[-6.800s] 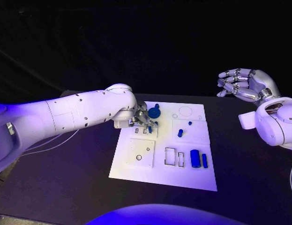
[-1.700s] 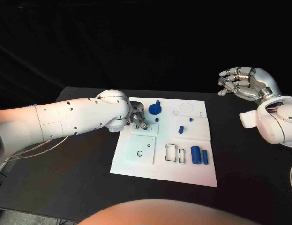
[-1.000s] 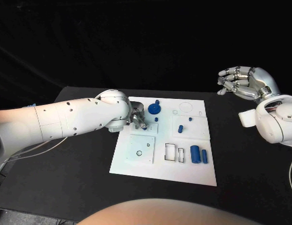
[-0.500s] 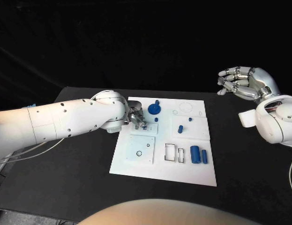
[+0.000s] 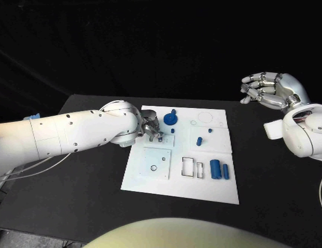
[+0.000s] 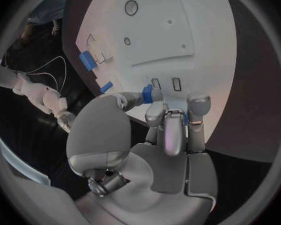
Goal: Assemble the parts on the task board
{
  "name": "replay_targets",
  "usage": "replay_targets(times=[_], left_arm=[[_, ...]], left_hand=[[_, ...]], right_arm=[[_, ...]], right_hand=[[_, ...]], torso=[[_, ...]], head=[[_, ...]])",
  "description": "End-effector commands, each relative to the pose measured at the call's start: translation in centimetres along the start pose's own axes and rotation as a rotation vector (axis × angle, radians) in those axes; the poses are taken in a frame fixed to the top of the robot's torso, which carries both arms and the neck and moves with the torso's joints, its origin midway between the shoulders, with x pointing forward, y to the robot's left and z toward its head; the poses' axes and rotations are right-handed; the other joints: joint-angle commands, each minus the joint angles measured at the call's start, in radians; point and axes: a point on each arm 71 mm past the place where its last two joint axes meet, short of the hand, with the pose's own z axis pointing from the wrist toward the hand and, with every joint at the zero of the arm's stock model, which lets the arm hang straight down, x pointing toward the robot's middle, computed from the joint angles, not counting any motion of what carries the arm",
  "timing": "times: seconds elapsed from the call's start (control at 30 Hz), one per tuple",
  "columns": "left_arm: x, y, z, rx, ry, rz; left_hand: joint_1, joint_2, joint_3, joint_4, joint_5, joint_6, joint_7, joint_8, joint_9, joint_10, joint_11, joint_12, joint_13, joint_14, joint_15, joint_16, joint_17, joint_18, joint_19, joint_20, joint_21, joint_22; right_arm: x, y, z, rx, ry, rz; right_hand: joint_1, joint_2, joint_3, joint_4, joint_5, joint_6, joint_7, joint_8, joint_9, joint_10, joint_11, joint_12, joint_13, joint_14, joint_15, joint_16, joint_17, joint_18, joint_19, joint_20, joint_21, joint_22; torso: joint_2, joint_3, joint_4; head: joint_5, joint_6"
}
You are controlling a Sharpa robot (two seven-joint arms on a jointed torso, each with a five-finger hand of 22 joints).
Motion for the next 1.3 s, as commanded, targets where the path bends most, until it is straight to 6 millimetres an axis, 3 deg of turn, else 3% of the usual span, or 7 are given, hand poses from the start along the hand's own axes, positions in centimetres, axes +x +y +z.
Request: replay_targets(times=[0.03,0.4,1.3], left_arm=[[0.2,-0.1,0.1,0.011,-0.014,0.013],[0.8,0.2,0.6,0.004,-0.029,0.041],[1.6,-0.2,0.4,0.013,0.031,0.089]], left_hand=[[0.009,-0.003,0.234,-0.232,0.006,0.002,-0.002,0.002,0.000,0.009,0.002,0.006,0.003,0.079,-0.007,0.007,0.150,-0.021,0.010,0.000,0.007,0.001],[0.008,-0.005,0.235,-0.233,0.008,0.003,-0.002,0.002,0.000,0.010,0.002,0.007,0.004,0.079,-0.007,0.007,0.150,-0.021,0.011,0.000,0.008,0.002],[0.007,-0.017,0.239,-0.243,0.024,0.011,-0.005,0.000,-0.002,0.017,-0.001,0.009,0.010,0.079,-0.010,0.006,0.149,-0.022,0.014,-0.004,0.012,0.008]], right_arm=[[0.0,0.1,0.0,-0.015,0.003,-0.008],[0.0,0.0,0.0,-0.014,0.003,-0.008],[0.0,-0.2,-0.1,-0.010,0.004,-0.008]], right_hand=[[-0.009,0.001,0.004,0.002,0.003,-0.003,0.051,0.003,-0.001,-0.004,0.005,0.000,-0.001,0.005,0.000,-0.006,0.001,0.010,0.002,0.004,-0.004,-0.001],[-0.010,0.002,0.005,0.002,0.007,-0.002,0.051,0.004,-0.002,-0.004,0.005,0.001,-0.004,0.006,0.000,-0.008,0.002,0.010,0.002,0.004,-0.004,-0.002],[-0.010,0.002,0.005,0.002,0.007,-0.002,0.051,0.004,-0.002,-0.004,0.005,0.001,-0.004,0.006,0.000,-0.008,0.002,0.010,0.002,0.004,-0.004,-0.002]], torso=[[0.000,-0.0001,0.0008],[-0.001,-0.0002,-0.0026],[0.000,-0.0008,-0.0006]], head=[[0.001,-0.003],[0.003,-0.006],[0.000,-0.013]])
